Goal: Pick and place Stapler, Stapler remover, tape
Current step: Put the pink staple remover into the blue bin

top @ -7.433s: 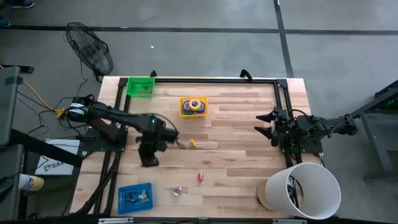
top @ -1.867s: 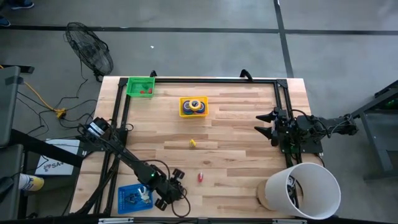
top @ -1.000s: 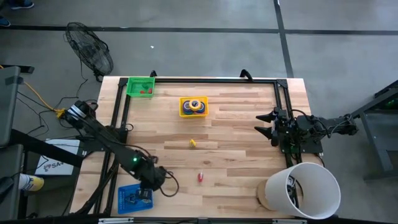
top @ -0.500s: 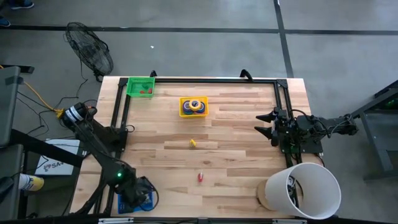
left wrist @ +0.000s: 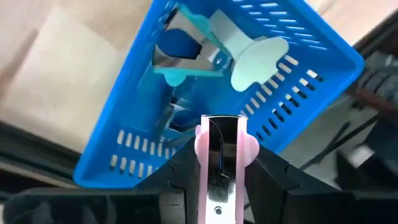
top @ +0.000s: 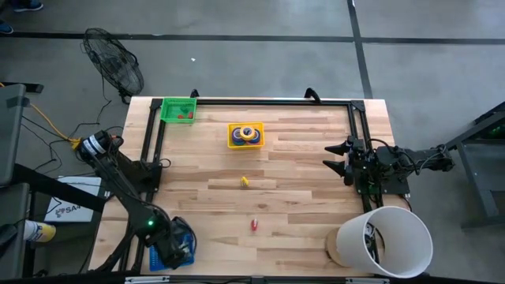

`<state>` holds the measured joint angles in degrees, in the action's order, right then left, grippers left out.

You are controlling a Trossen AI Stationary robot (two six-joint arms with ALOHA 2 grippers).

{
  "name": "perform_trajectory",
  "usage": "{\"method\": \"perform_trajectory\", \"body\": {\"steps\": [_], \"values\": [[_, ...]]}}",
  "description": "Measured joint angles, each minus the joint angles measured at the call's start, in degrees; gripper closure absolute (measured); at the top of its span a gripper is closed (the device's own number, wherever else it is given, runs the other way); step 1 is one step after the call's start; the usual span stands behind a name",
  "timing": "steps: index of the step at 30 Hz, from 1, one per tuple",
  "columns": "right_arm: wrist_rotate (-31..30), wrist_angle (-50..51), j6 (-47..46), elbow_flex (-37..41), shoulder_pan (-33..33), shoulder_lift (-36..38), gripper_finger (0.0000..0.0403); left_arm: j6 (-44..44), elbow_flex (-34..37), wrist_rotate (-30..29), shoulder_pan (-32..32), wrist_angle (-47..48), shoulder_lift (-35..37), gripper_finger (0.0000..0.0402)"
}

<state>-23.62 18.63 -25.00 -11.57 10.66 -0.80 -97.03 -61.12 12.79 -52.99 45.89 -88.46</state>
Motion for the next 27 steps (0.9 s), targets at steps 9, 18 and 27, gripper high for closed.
{"method": "perform_trajectory", "body": {"steps": [9,18,27], "values": [[0.0,0.0,0.0,0.0,0.0,0.0,0.0096,-20.7,0.0,-3.1,0.1,0.2,0.0,0.0312],[0.0,0.0,0.0,0.0,0.0,0.0,0.0096,-32.6,0.0,-1.2,-0.3,-1.2,-2.8,0.031],[0.0,0.0,0.0,0.0,0.0,0.0,0.0096,-32.3,0.0,0.7,-0.3,-1.4,-5.2,0.0302]]}}
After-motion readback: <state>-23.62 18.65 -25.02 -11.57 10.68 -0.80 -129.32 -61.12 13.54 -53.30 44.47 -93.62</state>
